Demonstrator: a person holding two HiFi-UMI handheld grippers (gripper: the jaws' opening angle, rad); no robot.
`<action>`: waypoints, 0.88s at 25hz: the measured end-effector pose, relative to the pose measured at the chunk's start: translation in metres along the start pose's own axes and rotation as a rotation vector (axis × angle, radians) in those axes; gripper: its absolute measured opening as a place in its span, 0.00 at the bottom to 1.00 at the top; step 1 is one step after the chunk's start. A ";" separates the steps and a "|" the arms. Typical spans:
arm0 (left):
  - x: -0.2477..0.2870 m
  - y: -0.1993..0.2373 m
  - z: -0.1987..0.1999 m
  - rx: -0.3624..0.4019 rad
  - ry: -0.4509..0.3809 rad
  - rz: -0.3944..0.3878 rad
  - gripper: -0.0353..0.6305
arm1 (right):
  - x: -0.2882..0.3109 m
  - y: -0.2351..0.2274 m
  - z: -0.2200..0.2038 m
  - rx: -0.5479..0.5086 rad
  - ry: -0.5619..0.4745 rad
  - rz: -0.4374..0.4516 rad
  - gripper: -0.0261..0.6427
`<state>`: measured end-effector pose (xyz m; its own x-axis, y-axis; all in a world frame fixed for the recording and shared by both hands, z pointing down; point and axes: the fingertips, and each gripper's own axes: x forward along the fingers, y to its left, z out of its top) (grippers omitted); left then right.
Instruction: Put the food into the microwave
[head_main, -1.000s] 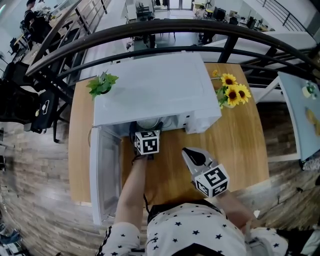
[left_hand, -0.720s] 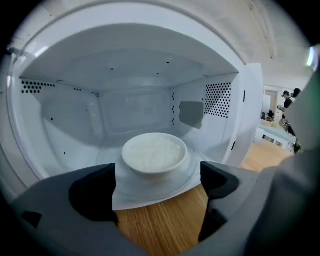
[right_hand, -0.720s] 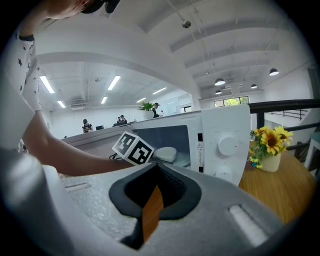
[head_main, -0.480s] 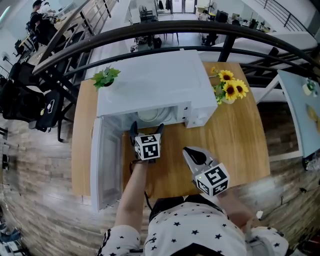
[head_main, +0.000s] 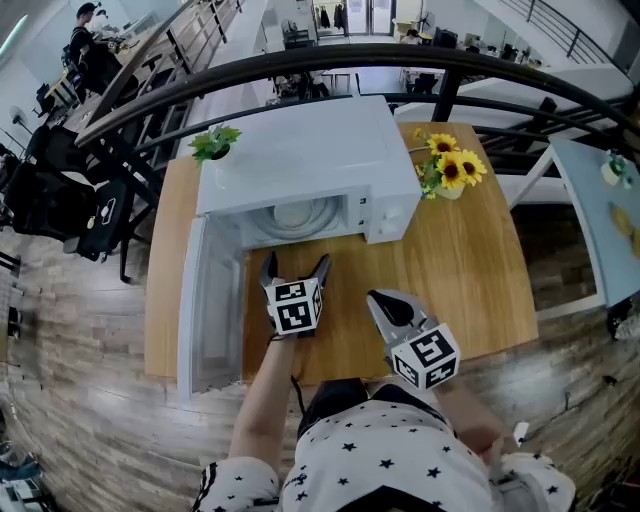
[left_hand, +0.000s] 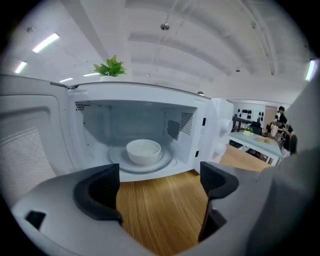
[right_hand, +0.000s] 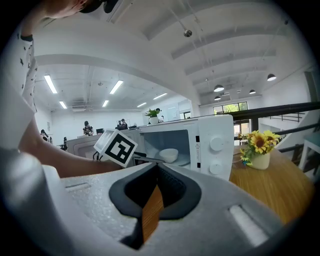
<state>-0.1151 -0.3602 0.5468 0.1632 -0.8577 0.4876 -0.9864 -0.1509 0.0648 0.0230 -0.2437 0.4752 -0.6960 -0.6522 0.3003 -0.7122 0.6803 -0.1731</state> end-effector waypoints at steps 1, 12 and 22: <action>-0.007 -0.003 -0.002 0.001 -0.009 -0.003 0.82 | -0.004 0.003 -0.001 -0.001 -0.003 0.000 0.05; -0.094 -0.029 -0.011 -0.045 -0.135 0.016 0.47 | -0.046 0.033 -0.014 -0.019 -0.034 -0.007 0.05; -0.165 -0.040 -0.030 -0.067 -0.196 0.060 0.26 | -0.083 0.059 -0.023 -0.022 -0.071 -0.028 0.05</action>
<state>-0.1031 -0.1980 0.4902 0.0983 -0.9442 0.3143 -0.9924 -0.0695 0.1014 0.0410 -0.1412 0.4614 -0.6814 -0.6922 0.2377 -0.7295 0.6684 -0.1448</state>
